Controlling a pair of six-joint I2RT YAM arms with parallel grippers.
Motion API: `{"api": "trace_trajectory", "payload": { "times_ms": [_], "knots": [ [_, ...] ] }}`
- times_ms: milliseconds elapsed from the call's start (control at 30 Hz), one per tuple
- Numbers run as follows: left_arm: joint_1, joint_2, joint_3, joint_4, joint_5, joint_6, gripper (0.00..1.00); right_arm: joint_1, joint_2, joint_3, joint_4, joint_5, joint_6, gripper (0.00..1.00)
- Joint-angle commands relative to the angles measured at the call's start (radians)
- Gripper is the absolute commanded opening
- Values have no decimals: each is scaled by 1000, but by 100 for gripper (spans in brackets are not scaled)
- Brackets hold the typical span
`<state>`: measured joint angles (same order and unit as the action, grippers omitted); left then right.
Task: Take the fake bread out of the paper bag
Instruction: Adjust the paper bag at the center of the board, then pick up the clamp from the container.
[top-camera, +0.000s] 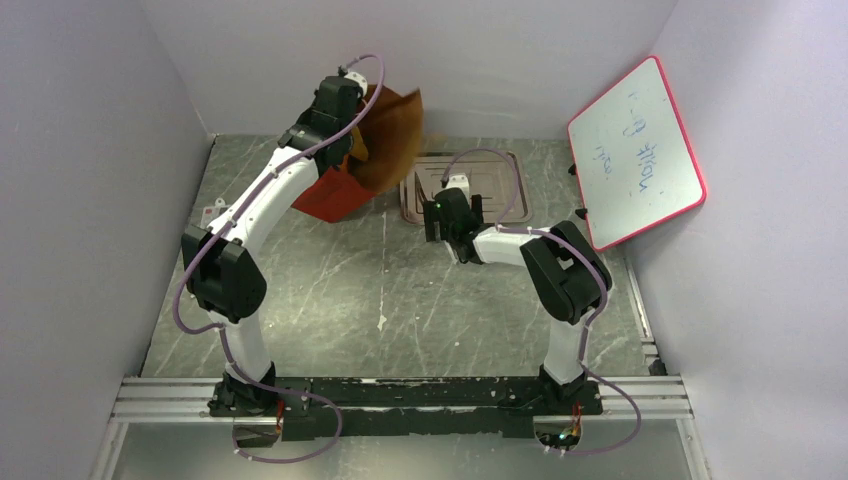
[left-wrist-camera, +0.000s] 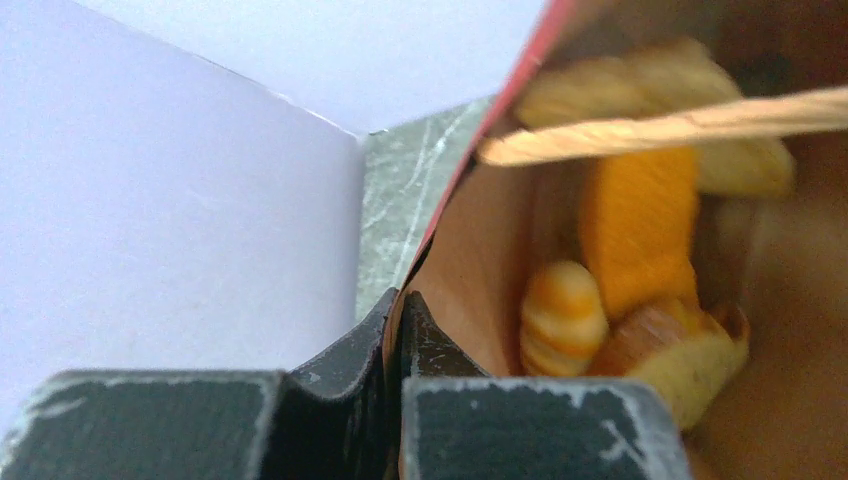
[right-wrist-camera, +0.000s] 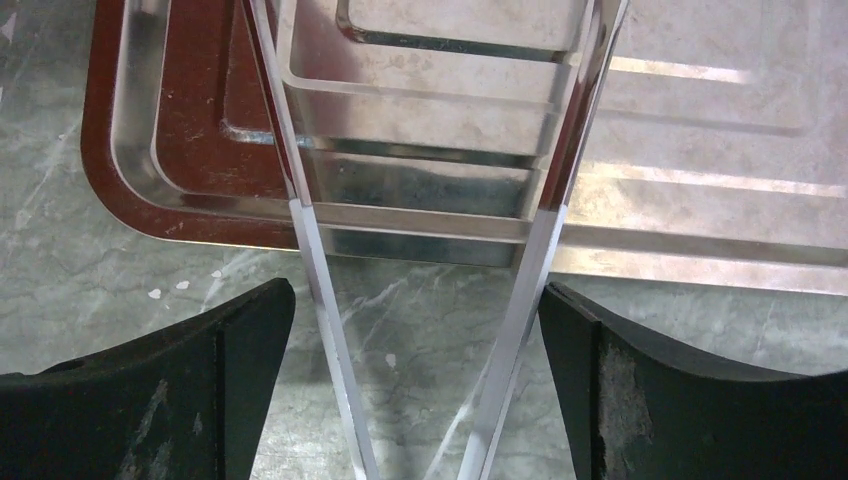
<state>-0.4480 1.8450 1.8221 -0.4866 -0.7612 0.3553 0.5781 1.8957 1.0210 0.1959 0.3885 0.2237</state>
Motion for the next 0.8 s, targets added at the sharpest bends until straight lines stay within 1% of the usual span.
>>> {"api": "trace_trajectory", "payload": {
  "times_ms": [0,67,200,333,467,600,767],
  "knots": [
    [1,11,92,128,-124,128,7,2,26,33,13,0,2,97],
    [0,11,67,137,-129,125,7,0,32,37,8,-4,2,96],
    [0,-15,-52,199,-144,105,7,-6,45,32,10,-17,7,95],
    [3,-55,-160,303,-161,108,7,-12,69,42,-7,-33,17,93],
    [16,-63,-191,280,-127,29,7,-14,65,33,-1,-44,20,87],
    [22,-79,-232,299,-111,-3,7,-13,40,13,-1,-45,24,81],
    [31,-73,-212,264,-99,-32,7,-14,-19,-14,-9,-59,45,75]
  ]
}}
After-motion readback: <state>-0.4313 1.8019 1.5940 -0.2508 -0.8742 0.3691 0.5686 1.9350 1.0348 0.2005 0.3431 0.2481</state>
